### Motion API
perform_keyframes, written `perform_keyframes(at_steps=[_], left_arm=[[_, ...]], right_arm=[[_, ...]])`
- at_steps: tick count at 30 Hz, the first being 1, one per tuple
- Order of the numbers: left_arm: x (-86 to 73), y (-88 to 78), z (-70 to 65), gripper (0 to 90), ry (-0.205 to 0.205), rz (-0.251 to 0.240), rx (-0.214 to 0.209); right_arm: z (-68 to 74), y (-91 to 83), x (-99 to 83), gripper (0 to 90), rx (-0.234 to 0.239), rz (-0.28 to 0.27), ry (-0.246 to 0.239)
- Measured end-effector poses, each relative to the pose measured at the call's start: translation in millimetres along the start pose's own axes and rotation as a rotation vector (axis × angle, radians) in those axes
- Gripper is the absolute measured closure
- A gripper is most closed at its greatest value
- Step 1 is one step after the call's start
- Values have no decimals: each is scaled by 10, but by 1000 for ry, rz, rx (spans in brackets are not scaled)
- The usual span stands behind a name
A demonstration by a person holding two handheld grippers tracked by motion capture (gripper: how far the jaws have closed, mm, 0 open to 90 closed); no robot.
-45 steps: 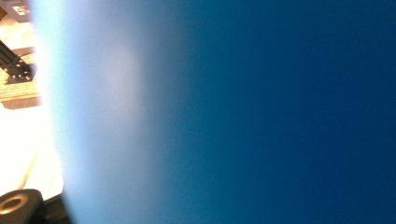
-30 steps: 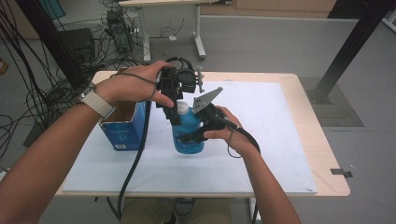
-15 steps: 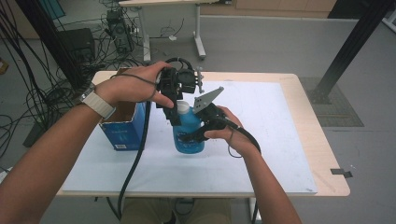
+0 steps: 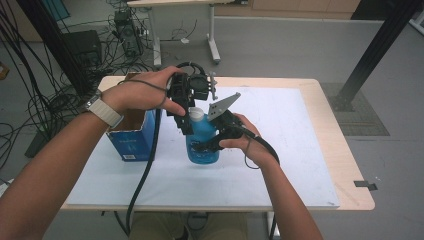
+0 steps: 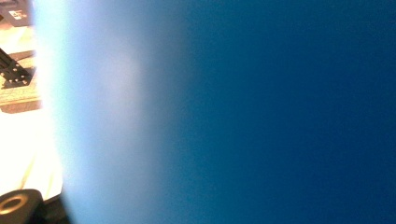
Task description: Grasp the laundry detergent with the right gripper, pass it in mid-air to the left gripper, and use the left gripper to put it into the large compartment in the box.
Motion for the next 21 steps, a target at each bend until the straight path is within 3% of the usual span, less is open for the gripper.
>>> perform_keyframes(at_steps=[21], left_arm=[[4,3,2,87,0,-6,2]], right_arm=[[5,-5,-6,434,1,-1,7]])
Point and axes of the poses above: each handheld gripper's, and its own axes: y roughly forward along the jaws, x roughly out of its top, z roughly to its left, the point moved 6 cm from there along y, roughly forward along the jaws, and after that the axes turned 3 degrees about x, right-handed, at the moved point
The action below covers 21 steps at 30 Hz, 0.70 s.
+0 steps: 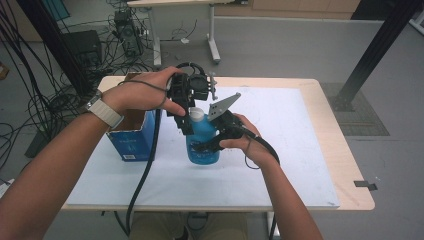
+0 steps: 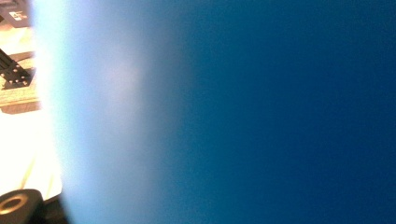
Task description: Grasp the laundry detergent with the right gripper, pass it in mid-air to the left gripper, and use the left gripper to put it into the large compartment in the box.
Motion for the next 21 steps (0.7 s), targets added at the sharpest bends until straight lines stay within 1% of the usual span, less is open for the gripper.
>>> perform_keyframes(at_steps=[6,14,16,21], left_arm=[[6,3,0,87,2,-1,-2],[8,16,-2,86,1,3,-6],[13,26,-5,86,1,-3,-7],[12,48,-7,86,2,-6,-11]], right_arm=[[-4,3,-4,434,3,0,-5],[0,0,-11,434,6,1,4],[-6,-2,-9,434,4,-4,-3],[0,-6,-6,434,5,-7,0]])
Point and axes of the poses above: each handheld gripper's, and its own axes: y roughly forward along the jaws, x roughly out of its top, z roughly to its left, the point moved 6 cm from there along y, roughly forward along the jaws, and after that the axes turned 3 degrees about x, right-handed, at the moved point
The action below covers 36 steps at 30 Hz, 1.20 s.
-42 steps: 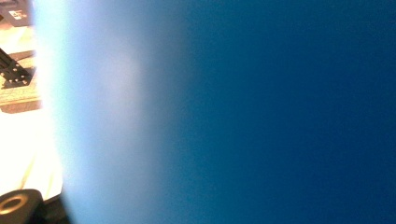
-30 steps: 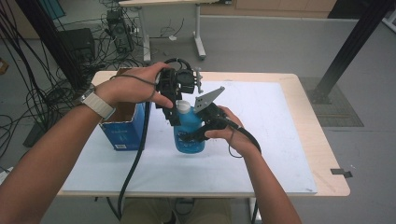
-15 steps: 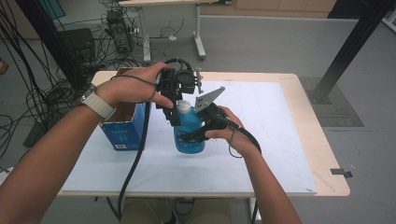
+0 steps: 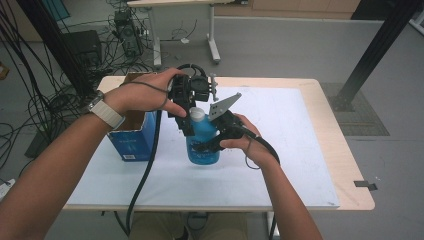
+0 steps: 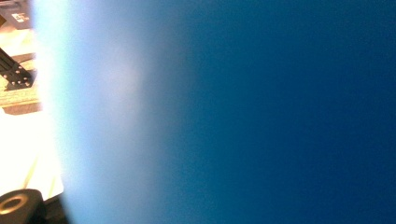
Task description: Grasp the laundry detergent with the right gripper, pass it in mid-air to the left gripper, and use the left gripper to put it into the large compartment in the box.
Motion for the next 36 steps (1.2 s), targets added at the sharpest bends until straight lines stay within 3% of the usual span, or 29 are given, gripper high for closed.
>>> perform_keyframes(at_steps=[31,36], left_arm=[[63,83,2,86,15,-7,-13],[83,112,7,86,19,-10,-18]], right_arm=[[24,35,39,434,8,7,1],[63,39,69,434,35,-1,13]])
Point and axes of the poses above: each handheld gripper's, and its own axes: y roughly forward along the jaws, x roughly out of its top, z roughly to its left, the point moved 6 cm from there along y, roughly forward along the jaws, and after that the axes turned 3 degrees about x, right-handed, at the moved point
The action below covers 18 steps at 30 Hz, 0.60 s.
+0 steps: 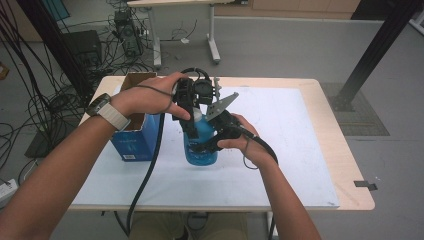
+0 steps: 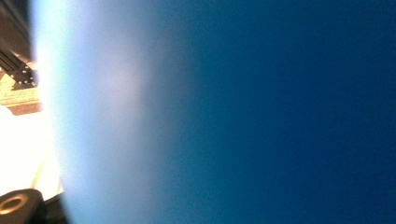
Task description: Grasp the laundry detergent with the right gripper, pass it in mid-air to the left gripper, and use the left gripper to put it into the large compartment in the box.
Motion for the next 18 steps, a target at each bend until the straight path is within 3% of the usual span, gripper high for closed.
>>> perform_keyframes(at_steps=[18], left_arm=[[34,100,-8,120,10,-10,-28]], right_arm=[[-9,-7,19,434,-21,-4,-11]])
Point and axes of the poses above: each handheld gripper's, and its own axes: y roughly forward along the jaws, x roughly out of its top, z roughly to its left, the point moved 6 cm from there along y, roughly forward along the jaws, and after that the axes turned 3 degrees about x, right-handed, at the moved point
